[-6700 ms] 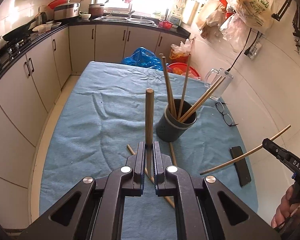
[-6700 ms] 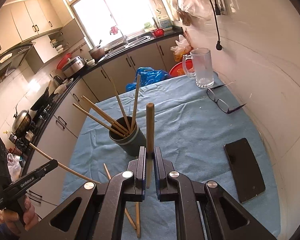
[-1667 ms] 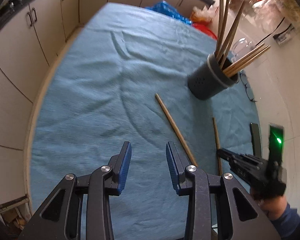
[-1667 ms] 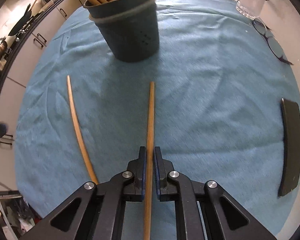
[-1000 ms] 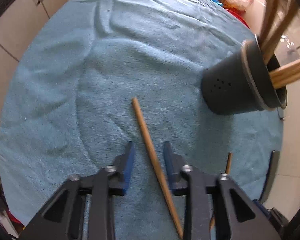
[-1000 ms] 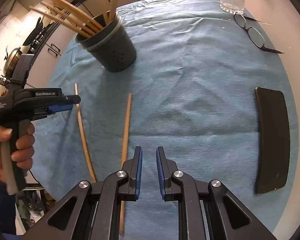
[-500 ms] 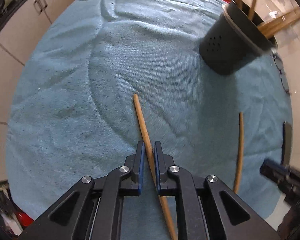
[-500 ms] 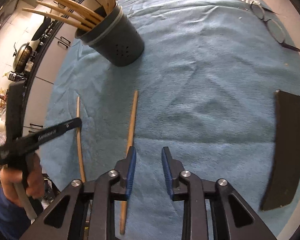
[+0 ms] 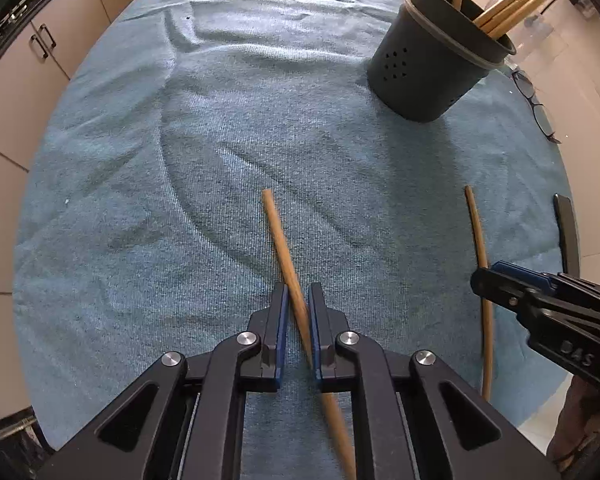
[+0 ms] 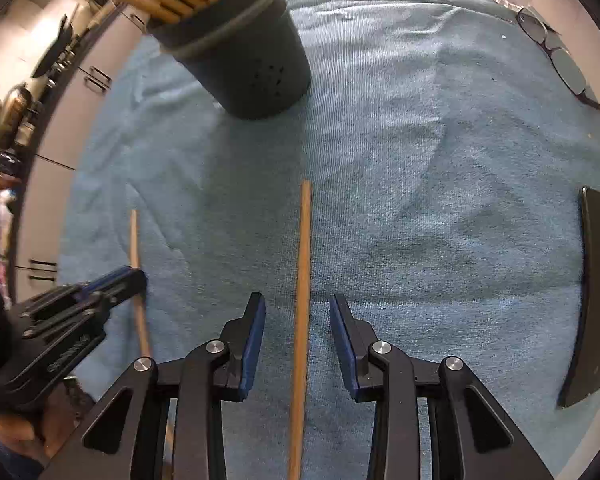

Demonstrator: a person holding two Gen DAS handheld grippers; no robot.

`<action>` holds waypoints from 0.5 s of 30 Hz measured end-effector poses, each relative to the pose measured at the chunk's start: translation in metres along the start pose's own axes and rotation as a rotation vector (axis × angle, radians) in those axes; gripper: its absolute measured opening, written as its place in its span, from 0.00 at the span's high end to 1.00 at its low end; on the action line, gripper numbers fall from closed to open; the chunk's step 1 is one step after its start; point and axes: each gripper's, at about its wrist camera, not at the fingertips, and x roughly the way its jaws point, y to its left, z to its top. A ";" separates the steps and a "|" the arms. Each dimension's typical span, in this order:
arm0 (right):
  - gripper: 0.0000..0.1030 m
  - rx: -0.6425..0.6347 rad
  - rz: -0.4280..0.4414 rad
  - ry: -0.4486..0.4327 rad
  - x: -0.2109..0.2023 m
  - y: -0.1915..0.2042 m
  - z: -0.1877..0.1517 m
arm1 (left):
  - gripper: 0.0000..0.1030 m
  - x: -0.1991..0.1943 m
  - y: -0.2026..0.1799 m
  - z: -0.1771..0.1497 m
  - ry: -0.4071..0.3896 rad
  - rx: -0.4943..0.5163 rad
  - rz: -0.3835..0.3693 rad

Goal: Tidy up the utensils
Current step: 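Close the right tool on one chopstick while the left tool grasps the other, then lift both held chopsticks upright and carry them above the black cup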

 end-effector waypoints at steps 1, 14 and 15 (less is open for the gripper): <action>0.70 -0.001 -0.019 -0.005 0.002 0.002 0.000 | 0.93 -0.001 0.000 -0.001 -0.003 0.009 0.000; 0.93 -0.014 0.029 -0.156 -0.039 0.012 -0.001 | 0.94 -0.057 -0.009 0.006 -0.135 0.049 -0.070; 0.93 -0.013 0.036 -0.175 -0.046 0.012 -0.001 | 0.94 -0.065 -0.007 0.006 -0.152 0.046 -0.069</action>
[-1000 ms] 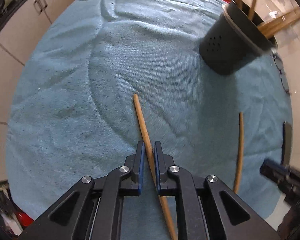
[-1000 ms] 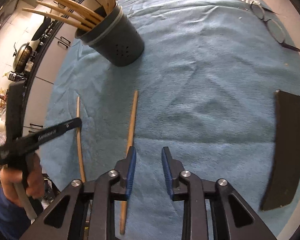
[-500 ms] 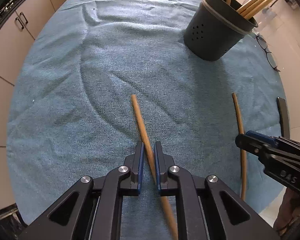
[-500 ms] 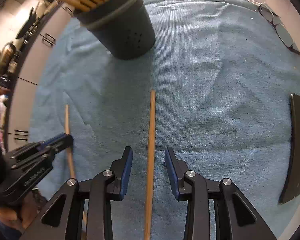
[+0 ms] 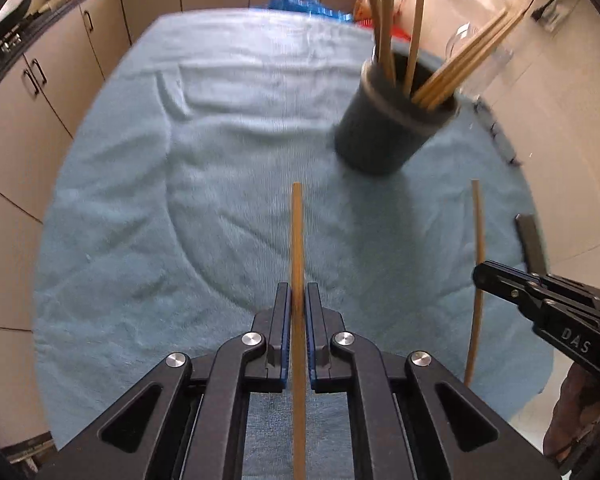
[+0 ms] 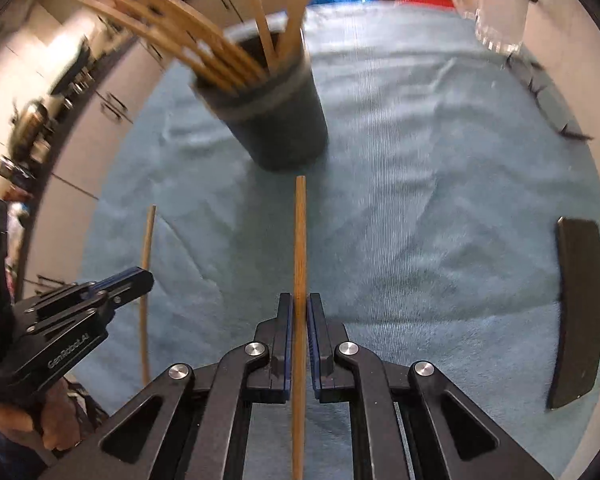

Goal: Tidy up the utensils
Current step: 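Lift both held chopsticks upright and carry them above the black cup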

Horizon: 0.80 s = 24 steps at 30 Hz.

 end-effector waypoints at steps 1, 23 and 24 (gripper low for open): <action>0.93 0.002 0.009 -0.033 -0.010 0.001 0.000 | 0.94 -0.011 0.001 0.001 -0.022 -0.003 -0.005; 0.93 -0.081 0.071 -0.316 -0.107 0.004 -0.003 | 0.94 -0.092 -0.022 0.016 -0.259 -0.006 0.054; 0.93 -0.080 0.072 -0.323 -0.110 0.003 -0.003 | 0.94 -0.092 -0.023 0.017 -0.264 -0.008 0.054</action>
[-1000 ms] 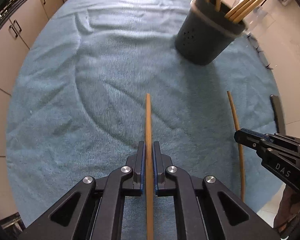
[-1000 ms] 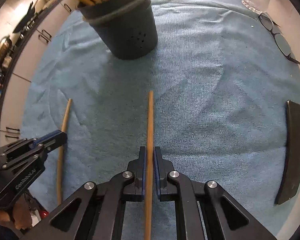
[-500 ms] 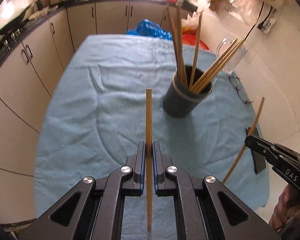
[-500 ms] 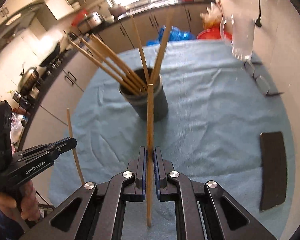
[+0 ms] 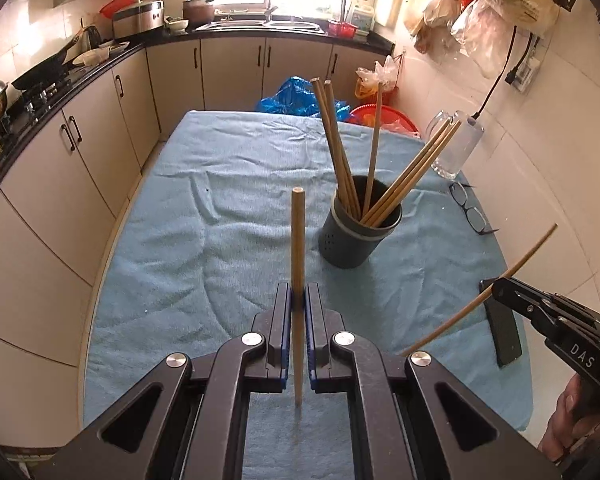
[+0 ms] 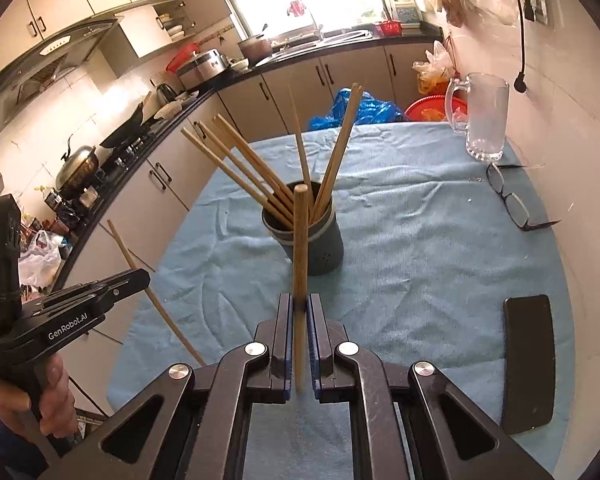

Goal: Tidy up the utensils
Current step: 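Lift both held chopsticks upright and carry them above the black cup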

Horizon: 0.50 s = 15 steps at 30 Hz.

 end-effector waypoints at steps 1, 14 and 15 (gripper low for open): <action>0.93 0.002 0.001 -0.004 -0.002 -0.001 0.001 | 0.94 -0.001 -0.001 0.001 -0.004 -0.002 0.000; 0.93 0.066 0.018 -0.088 -0.041 -0.018 0.012 | 0.94 -0.019 -0.011 0.017 -0.057 0.023 0.005; 0.93 0.070 0.020 -0.091 -0.043 -0.018 0.013 | 0.94 -0.020 -0.012 0.018 -0.060 0.026 0.006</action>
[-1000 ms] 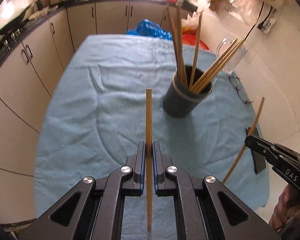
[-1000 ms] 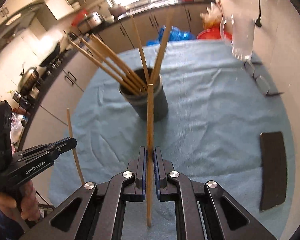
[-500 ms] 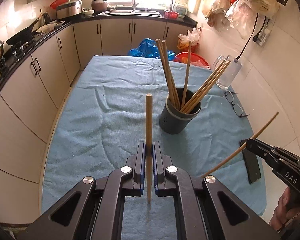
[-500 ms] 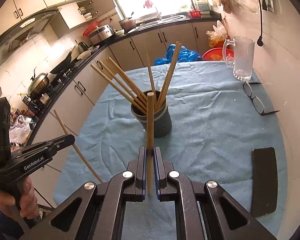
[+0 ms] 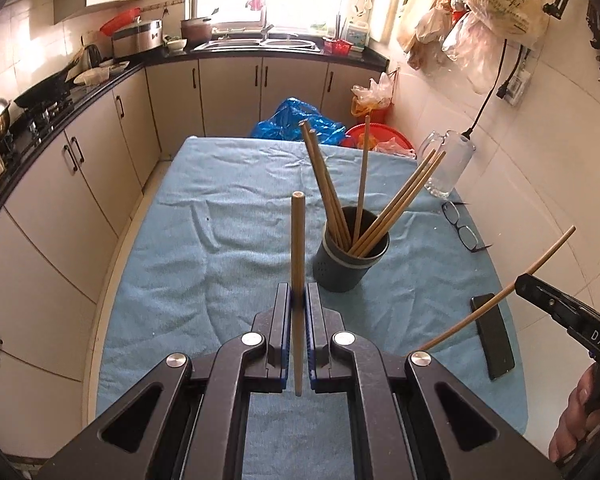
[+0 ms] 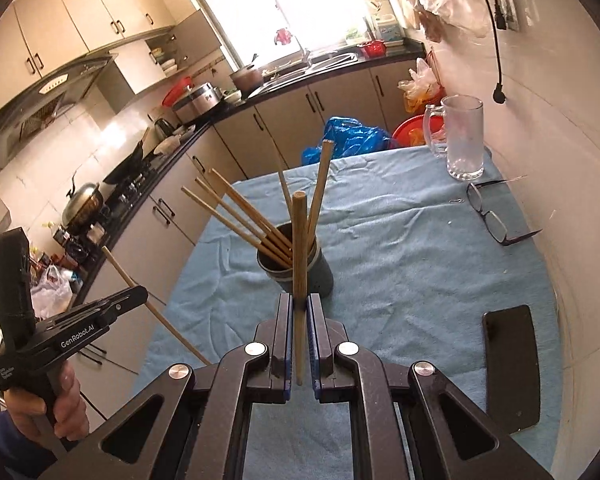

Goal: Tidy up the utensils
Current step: 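Lift both held chopsticks upright and carry them above the black cup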

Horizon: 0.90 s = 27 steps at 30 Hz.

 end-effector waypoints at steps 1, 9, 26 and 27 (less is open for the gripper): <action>0.93 0.003 0.000 -0.002 -0.001 -0.001 0.001 | 0.94 -0.001 -0.001 0.001 -0.003 0.004 0.001; 0.93 0.015 0.003 -0.021 -0.010 -0.003 0.003 | 0.94 -0.007 -0.010 0.005 -0.027 0.032 0.001; 0.93 0.015 0.001 -0.041 -0.016 -0.004 0.018 | 0.94 -0.013 -0.019 0.015 -0.061 0.072 0.000; 0.93 0.015 0.000 -0.043 -0.017 -0.004 0.019 | 0.94 -0.013 -0.019 0.016 -0.065 0.074 0.000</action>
